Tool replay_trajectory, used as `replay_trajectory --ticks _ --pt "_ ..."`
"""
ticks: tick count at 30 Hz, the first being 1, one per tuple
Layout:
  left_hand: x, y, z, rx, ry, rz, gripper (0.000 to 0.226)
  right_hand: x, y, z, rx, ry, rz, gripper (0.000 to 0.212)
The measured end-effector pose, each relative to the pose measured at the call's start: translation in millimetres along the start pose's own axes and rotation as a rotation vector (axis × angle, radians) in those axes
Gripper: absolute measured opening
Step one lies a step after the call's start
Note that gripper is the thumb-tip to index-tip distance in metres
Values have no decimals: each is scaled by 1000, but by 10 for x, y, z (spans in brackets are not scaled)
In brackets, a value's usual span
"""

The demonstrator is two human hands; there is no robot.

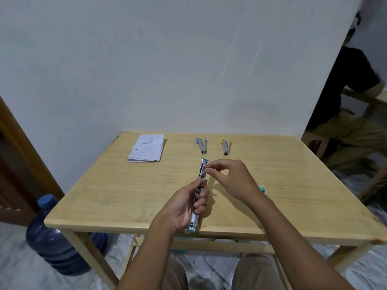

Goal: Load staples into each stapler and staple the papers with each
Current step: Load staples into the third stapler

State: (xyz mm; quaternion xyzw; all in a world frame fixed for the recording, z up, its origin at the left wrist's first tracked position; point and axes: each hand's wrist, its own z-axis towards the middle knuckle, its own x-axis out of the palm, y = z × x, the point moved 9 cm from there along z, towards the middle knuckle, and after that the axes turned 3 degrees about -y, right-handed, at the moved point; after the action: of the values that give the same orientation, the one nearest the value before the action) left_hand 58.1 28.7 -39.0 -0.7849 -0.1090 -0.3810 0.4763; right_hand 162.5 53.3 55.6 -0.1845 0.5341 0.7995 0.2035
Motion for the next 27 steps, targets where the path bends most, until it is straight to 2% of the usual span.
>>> replay_trajectory --ticks 5,9,20,24,27 --pt "-7 4 7 -1 -4 14 19 21 -22 10 4 7 -27 15" --pt "-17 0 15 3 -7 19 20 56 -16 1 -25 -13 -54 7" --pt "-39 16 26 -20 -32 -2 21 125 -104 29 17 -39 -85 15" --pt "-33 15 27 -25 -39 -5 21 164 -125 26 30 -9 -138 2" --pt "-28 3 31 -19 -39 -6 21 174 -93 24 4 6 -198 8"
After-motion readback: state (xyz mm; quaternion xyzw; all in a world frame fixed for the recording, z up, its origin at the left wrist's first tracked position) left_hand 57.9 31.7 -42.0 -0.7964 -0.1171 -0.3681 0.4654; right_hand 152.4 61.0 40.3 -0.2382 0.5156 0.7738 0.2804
